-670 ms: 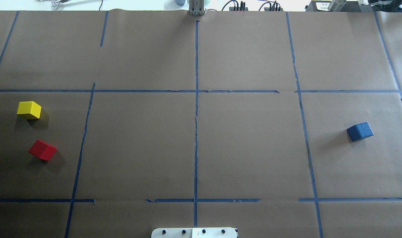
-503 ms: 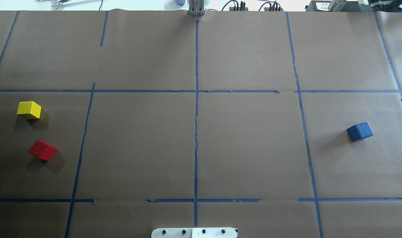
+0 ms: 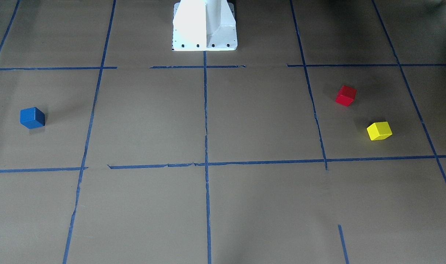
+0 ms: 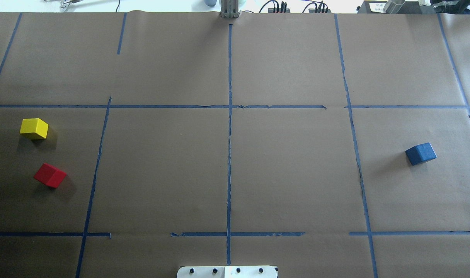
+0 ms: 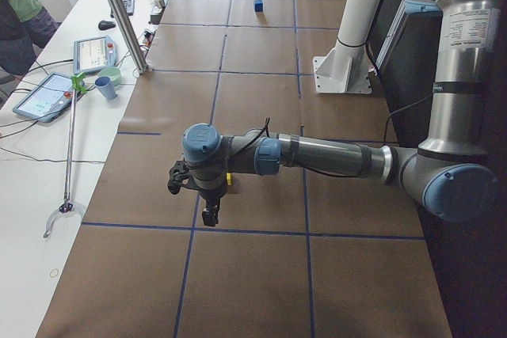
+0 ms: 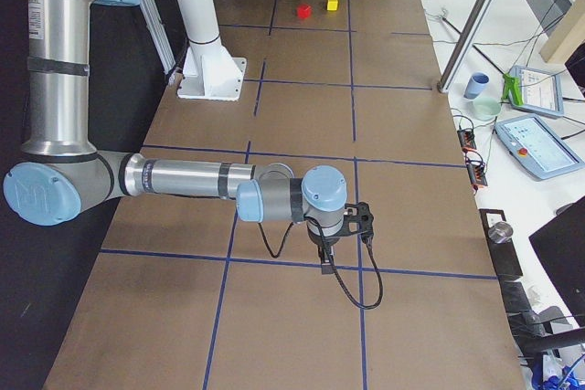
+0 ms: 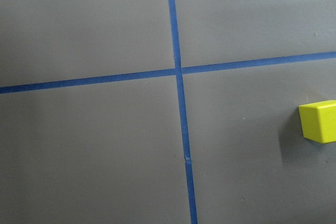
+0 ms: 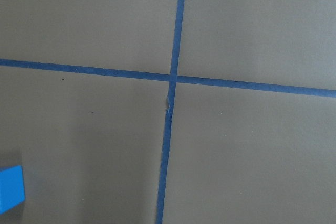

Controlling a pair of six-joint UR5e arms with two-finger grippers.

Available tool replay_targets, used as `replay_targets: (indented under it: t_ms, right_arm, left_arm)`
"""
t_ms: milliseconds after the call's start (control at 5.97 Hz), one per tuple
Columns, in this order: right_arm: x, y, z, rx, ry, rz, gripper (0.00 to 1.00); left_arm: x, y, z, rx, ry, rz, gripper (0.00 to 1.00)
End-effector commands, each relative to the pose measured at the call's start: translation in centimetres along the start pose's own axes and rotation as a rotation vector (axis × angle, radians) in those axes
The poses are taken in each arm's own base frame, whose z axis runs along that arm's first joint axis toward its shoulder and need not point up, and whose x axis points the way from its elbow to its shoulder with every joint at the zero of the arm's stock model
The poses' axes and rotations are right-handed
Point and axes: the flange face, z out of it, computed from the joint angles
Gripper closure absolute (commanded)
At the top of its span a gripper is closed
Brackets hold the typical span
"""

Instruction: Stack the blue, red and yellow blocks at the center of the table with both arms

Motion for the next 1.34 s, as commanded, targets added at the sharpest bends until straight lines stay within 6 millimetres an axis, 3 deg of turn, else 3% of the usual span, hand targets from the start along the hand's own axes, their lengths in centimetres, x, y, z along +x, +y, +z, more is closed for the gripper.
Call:
replay_targets:
  t_ms: [0,168,335,503,838,1006,1173]
  right_arm:
    - [-6.2,-2.2,0.9,-0.012,-0.025,-0.083,0.00]
    - [-13.3,-3.2,1.6,-0.033,-0.065,-0.128,0.00]
    - [-19.2,-4.1,4.2,-0.076,-0.078,-0.216,0.00]
    - [-20.6,-3.7,4.3,-0.074,-0.056,-0.171,0.00]
    - [-23.1,-0.7,7.8,0.011,-0.044,-0.117,0.00]
    - [-23.1,2.4,10.0,0.027,-0.033,-0.133,0.00]
    - [-23.1,2.9,11.4,0.014,-0.030,-0.133,0.00]
  left_arm:
    - [0.5,-0.7,-0.4,0.017,0.001,0.019,0.00]
    - [0.7,-0.9,-0.6,0.020,0.001,0.022,0.00]
    - [0.6,-0.8,-0.5,0.018,0.001,0.020,0.00]
    - [0.4,-0.9,-0.4,0.018,0.001,0.016,0.00]
    - [0.6,-0.9,-0.5,0.019,0.001,0.021,0.00]
    - [0.7,-0.9,-0.7,0.022,0.001,0.024,0.00]
    - [0.7,-0.9,-0.7,0.022,0.001,0.024,0.00]
